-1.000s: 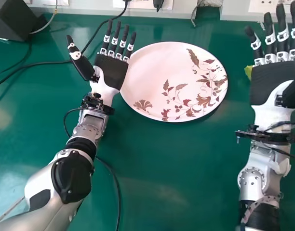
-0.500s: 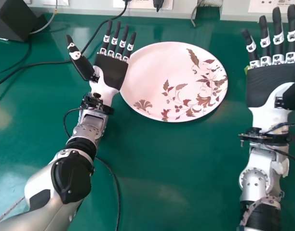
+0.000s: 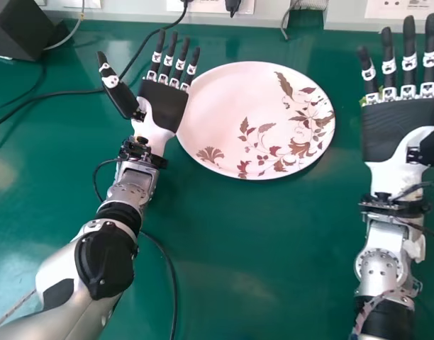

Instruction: Pick up biscuit and place it in the plate

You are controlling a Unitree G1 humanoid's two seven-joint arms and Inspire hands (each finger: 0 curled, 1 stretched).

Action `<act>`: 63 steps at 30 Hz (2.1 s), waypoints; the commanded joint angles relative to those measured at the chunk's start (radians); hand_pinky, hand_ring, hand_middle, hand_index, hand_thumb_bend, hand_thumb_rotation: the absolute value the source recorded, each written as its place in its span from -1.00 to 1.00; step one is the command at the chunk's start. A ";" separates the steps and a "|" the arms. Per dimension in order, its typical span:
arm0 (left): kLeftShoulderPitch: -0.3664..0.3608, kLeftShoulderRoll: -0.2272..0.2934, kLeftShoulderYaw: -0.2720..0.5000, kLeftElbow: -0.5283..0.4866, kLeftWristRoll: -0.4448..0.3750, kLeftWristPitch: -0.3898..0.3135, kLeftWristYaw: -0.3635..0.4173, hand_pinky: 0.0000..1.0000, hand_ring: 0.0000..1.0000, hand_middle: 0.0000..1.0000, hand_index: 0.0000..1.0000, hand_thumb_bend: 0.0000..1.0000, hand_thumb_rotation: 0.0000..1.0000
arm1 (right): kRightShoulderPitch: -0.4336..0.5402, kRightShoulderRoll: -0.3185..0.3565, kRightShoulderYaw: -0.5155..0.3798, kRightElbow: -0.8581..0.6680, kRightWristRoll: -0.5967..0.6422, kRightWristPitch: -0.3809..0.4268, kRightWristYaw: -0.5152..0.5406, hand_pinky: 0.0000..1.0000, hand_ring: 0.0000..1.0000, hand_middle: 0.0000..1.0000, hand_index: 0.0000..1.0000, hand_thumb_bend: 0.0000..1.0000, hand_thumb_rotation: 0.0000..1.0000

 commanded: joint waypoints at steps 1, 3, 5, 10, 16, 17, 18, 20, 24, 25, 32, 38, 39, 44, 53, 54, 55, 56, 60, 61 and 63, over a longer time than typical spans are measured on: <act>0.018 0.005 -0.009 0.012 0.005 0.001 -0.005 0.63 0.87 1.00 1.00 1.00 0.79 | -0.001 0.007 -0.006 0.000 0.006 0.000 0.013 0.60 0.69 0.97 0.98 0.91 -0.23; 0.019 0.005 -0.009 0.012 0.005 0.001 -0.003 0.61 0.85 1.00 1.00 1.00 0.78 | 0.002 0.013 -0.004 -0.009 -0.024 -0.024 -0.008 0.60 0.68 0.97 0.98 0.91 -0.24; 0.019 0.005 -0.010 0.012 0.006 0.001 -0.007 0.57 0.81 0.99 1.00 1.00 0.79 | 0.004 0.019 0.001 -0.020 -0.087 -0.077 -0.035 0.60 0.69 0.97 0.99 0.88 -0.22; 0.017 0.003 -0.010 0.012 0.007 -0.005 0.004 0.54 0.75 0.89 1.00 1.00 0.68 | 0.009 0.049 0.022 -0.058 -0.252 -0.213 -0.144 0.61 0.69 0.97 0.99 0.87 -0.18; 0.016 0.001 -0.010 0.011 0.006 -0.010 0.004 0.71 0.83 0.94 1.00 1.00 0.67 | 0.022 0.072 0.056 -0.111 -0.361 -0.286 -0.259 0.61 0.68 0.97 0.98 0.86 -0.15; 0.016 0.001 -0.010 0.011 0.007 -0.010 0.004 0.73 0.85 0.95 1.00 1.00 0.67 | 0.025 0.073 0.062 -0.119 -0.373 -0.292 -0.274 0.62 0.69 0.98 0.99 0.86 -0.17; 0.016 0.001 -0.010 0.011 0.006 -0.009 0.006 0.74 0.86 0.96 1.00 1.00 0.68 | 0.029 0.073 0.069 -0.127 -0.386 -0.299 -0.288 0.63 0.70 0.98 0.99 0.88 -0.19; 0.015 0.002 -0.009 0.012 0.005 -0.004 0.005 0.74 0.88 0.96 1.00 1.00 0.70 | 0.034 0.071 0.082 -0.141 -0.405 -0.309 -0.311 0.63 0.69 0.97 0.99 0.90 -0.22; 0.014 0.002 -0.009 0.013 0.005 -0.006 0.006 0.81 0.92 0.98 1.00 1.00 0.68 | 0.042 0.063 0.105 -0.163 -0.433 -0.322 -0.342 0.65 0.70 0.98 0.98 0.86 -0.18; 0.014 0.002 -0.009 0.013 0.006 -0.007 0.008 0.83 0.93 0.99 1.00 1.00 0.67 | 0.043 0.060 0.109 -0.167 -0.442 -0.326 -0.349 0.65 0.70 0.97 0.97 0.86 -0.17; 0.012 0.001 -0.009 0.013 0.006 -0.008 0.014 0.89 0.96 1.00 1.00 1.00 0.71 | 0.064 0.049 0.127 -0.218 -0.579 -0.323 -0.466 0.64 0.68 0.97 0.98 0.86 -0.17; 0.011 -0.001 -0.009 0.012 0.005 -0.012 0.017 0.98 1.00 1.00 1.00 1.00 0.71 | 0.083 0.040 0.142 -0.265 -0.718 -0.299 -0.576 0.63 0.68 0.96 0.97 0.88 -0.18; 0.011 0.000 -0.009 0.012 0.006 -0.012 0.015 0.99 1.00 1.00 1.00 1.00 0.68 | 0.086 0.039 0.145 -0.276 -0.737 -0.288 -0.595 0.63 0.68 0.96 0.97 0.88 -0.18; 0.010 0.002 -0.005 0.013 0.000 0.002 0.019 1.00 1.00 1.00 1.00 1.00 0.61 | 0.095 0.033 0.154 -0.324 -0.854 -0.233 -0.692 0.66 0.68 0.95 0.97 0.91 -0.26; 0.011 0.002 -0.008 0.012 0.004 -0.006 0.025 0.86 0.92 0.96 1.00 1.00 0.69 | 0.097 -0.003 0.167 -0.386 -1.201 -0.157 -0.892 0.67 0.69 0.95 0.97 0.87 -0.19; 0.011 0.002 -0.006 0.012 0.002 -0.003 0.025 0.84 0.92 0.95 1.00 1.00 0.70 | 0.098 -0.006 0.172 -0.393 -1.234 -0.147 -0.909 0.67 0.69 0.95 0.97 0.87 -0.20; 0.010 0.003 -0.006 0.012 0.001 -0.002 0.026 0.84 0.91 0.95 1.00 1.00 0.71 | 0.101 -0.009 0.176 -0.404 -1.272 -0.131 -0.925 0.68 0.69 0.95 0.96 0.86 -0.20; 0.010 0.003 -0.005 0.012 0.001 -0.001 0.027 0.84 0.91 0.96 1.00 1.00 0.72 | 0.103 -0.011 0.181 -0.411 -1.298 -0.118 -0.938 0.68 0.69 0.95 0.96 0.87 -0.20; 0.011 0.005 -0.005 0.013 0.000 0.003 0.021 0.85 0.91 0.98 1.00 1.00 0.73 | 0.120 -0.023 0.205 -0.448 -1.424 -0.067 -0.990 0.69 0.69 0.95 0.97 0.85 -0.17; 0.011 0.005 -0.005 0.013 0.001 0.002 0.024 0.87 0.92 0.99 1.00 1.00 0.72 | 0.123 -0.025 0.211 -0.455 -1.440 -0.057 -0.997 0.70 0.69 0.96 0.98 0.85 -0.17; 0.011 0.006 -0.007 0.013 0.003 -0.001 0.026 0.90 0.93 1.00 1.00 1.00 0.68 | 0.128 -0.030 0.221 -0.468 -1.473 -0.039 -1.013 0.67 0.68 0.94 0.96 0.86 -0.19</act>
